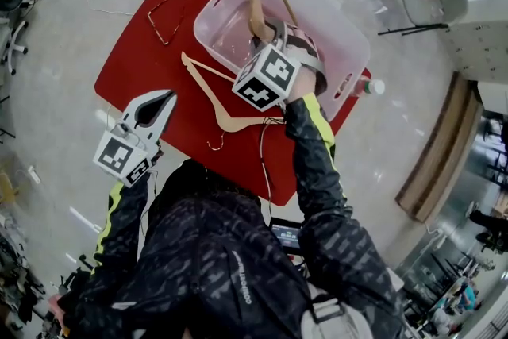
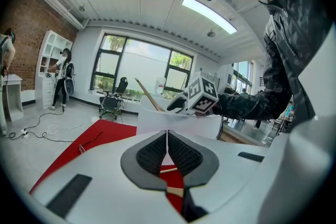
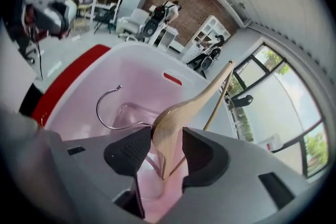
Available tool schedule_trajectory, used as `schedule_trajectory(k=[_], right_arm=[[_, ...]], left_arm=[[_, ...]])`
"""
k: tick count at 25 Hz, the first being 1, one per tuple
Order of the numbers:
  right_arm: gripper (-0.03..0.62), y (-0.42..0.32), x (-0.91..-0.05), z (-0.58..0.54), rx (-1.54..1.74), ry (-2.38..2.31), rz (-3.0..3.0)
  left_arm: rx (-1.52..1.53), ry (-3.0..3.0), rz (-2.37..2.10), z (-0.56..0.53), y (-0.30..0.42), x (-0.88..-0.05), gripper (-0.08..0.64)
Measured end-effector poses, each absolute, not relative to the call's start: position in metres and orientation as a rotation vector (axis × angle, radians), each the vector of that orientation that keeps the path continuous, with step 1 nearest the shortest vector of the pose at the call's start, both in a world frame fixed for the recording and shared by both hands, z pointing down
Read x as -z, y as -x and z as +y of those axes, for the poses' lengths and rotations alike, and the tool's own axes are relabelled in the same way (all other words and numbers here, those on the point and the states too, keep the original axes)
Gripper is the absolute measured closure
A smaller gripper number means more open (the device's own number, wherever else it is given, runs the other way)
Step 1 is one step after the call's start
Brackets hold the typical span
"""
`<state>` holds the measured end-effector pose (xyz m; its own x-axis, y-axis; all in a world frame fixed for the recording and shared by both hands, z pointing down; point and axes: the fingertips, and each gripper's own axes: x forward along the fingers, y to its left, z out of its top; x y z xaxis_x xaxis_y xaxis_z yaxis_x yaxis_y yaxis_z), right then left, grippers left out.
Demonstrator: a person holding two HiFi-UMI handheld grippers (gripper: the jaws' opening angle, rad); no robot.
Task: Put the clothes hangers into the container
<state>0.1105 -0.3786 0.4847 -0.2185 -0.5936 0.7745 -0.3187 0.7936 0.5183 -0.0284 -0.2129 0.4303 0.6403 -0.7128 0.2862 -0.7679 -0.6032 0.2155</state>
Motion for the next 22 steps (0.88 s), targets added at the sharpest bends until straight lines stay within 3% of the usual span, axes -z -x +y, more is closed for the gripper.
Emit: schedule_trajectory(k=[14,22], right_arm=[[0.397,-0.146,-0.518,-0.357,0.032,-0.660,-1.733],[0.394,-0.137,-0.526,-0.343,-0.365,-0.616,-1.908]], left_arm=[[-0.221,-2.547,-1.174,-0.204,0.034,-0.434,0.548],[-0.222,-2.534,-1.174,-0.201,0.038,-0.439,0.548]])
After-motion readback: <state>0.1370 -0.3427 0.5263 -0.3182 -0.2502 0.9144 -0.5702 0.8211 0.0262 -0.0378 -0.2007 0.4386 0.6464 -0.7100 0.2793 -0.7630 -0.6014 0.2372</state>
